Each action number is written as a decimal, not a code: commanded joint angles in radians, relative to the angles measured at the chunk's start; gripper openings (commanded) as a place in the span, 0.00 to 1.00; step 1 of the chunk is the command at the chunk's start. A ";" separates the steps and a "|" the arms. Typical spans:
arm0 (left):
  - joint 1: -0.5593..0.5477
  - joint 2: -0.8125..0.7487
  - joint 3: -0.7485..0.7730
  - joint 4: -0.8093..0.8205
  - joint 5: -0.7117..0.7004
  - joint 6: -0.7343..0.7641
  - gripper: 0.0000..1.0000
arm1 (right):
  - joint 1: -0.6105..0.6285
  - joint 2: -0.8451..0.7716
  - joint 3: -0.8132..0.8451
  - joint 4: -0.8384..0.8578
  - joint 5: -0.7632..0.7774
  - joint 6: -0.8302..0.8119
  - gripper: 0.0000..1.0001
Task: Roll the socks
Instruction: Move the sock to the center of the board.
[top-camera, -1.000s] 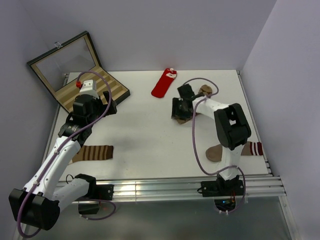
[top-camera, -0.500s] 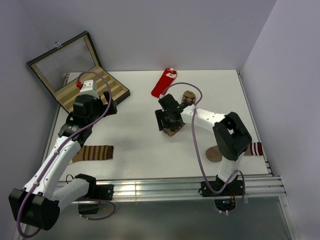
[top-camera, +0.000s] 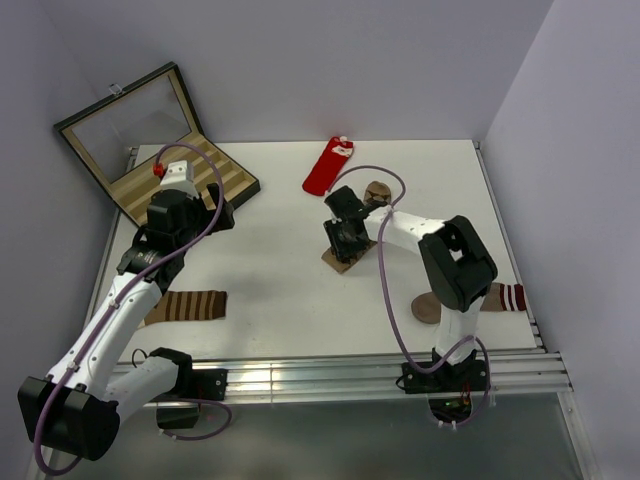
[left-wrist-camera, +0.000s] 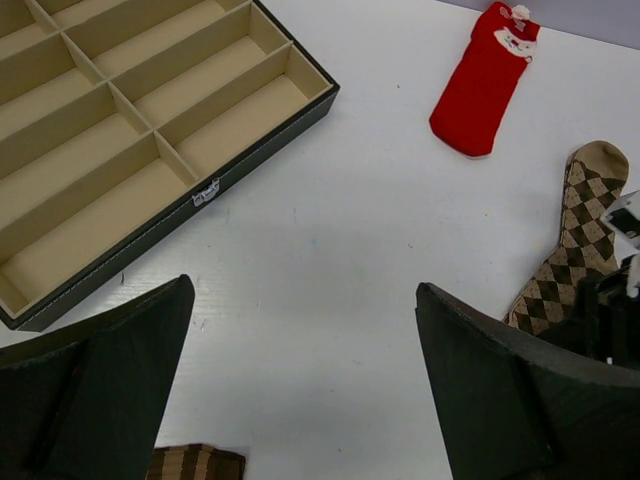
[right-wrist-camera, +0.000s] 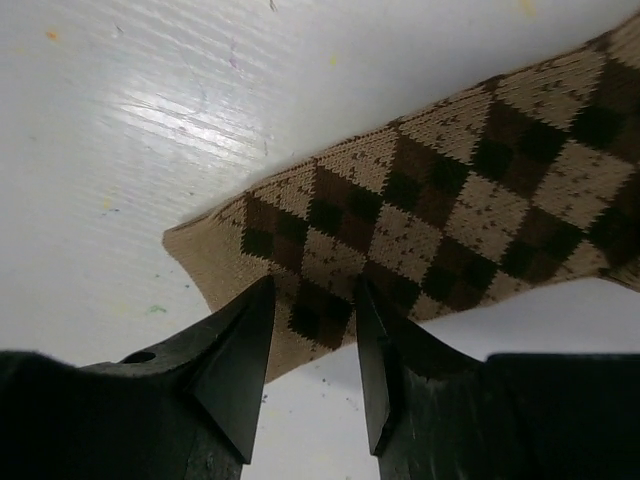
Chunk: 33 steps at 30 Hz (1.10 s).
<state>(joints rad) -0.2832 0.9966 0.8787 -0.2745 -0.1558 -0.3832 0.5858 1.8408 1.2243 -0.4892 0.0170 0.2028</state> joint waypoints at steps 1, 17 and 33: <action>-0.005 -0.018 -0.003 0.043 -0.013 0.003 0.99 | 0.014 0.047 0.040 0.004 -0.012 -0.026 0.45; -0.004 0.060 0.036 0.044 -0.025 0.010 0.99 | 0.085 0.138 0.161 -0.022 0.001 0.053 0.46; -0.004 0.002 0.006 0.018 -0.057 -0.014 0.99 | 0.172 -0.116 0.032 0.090 0.076 -0.037 0.56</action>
<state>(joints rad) -0.2832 1.0107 0.8810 -0.2749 -0.1902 -0.3870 0.7109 1.8656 1.2842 -0.4618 0.0502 0.2340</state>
